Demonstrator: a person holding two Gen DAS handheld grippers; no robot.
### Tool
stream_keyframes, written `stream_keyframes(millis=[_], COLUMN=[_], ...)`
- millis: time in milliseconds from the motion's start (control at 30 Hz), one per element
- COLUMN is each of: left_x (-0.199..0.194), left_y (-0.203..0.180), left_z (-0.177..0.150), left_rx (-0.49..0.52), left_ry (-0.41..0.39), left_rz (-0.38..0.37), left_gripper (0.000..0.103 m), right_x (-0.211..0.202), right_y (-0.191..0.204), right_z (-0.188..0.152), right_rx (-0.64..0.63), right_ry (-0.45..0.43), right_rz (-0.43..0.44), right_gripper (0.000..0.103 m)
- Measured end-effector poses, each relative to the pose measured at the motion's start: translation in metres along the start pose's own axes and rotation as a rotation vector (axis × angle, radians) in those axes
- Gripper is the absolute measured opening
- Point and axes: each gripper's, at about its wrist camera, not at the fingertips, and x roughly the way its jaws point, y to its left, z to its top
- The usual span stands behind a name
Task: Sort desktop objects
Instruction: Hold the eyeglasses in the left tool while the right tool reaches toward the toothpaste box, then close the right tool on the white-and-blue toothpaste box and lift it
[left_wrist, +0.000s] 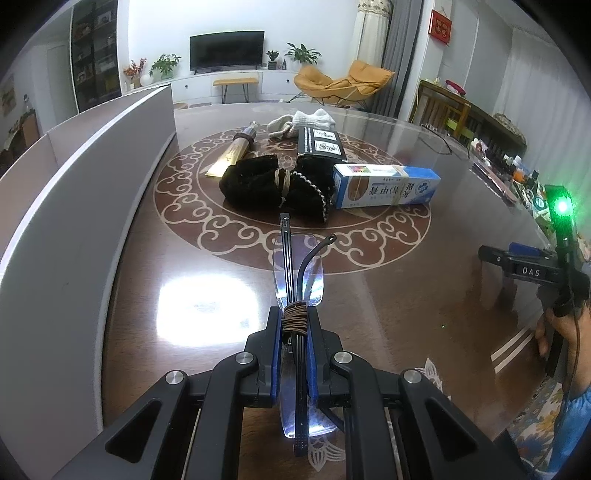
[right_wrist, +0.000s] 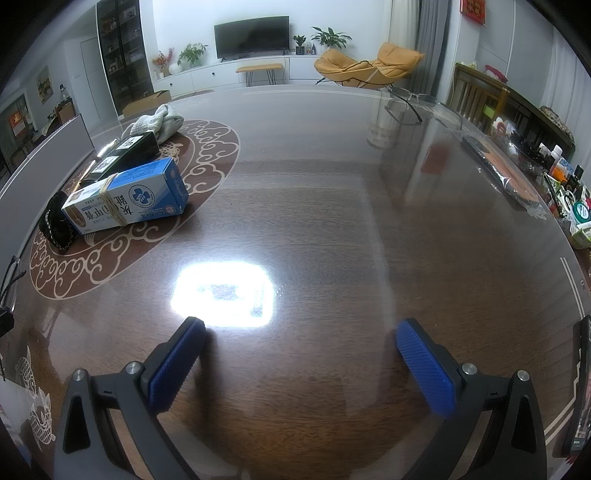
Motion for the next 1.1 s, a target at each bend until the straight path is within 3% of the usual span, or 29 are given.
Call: stream_keyframes(millis=[267, 367, 533, 733, 1100], left_x=[-0.017, -0.02, -0.027, -0.032, -0.032], left_y=[0.007, 0.011, 0.016, 0.019, 0.016], left_z=[0.006, 0.004, 0.002, -0.002, -0.007], left_rx=[-0.02, -0.029, -0.043, -0.043, -0.042], left_ry=[-0.037, -0.04, -0.047, -0.046, -0.03], left_rz=[-0.004, -0.006, -0.011, -0.007, -0.006], left_gripper=[0.011, 0.011, 0.011, 0.011, 0.011], right_x=[0.002, 0.005, 0.006, 0.026, 0.042], right_y=[0.003, 0.003, 0.018, 0.062, 0.094], right_z=[0.003, 0.024, 0.082, 0.118, 0.087], right_rx=[-0.019, 0.026, 0.103, 0.011, -0.088], right_ry=[0.014, 0.027, -0.044, -0.003, 0.106], right_rz=[0.032, 0.174, 0.359, 0.446, 0.604], right_gripper=[0.103, 0.103, 0.103, 0.103, 0.103])
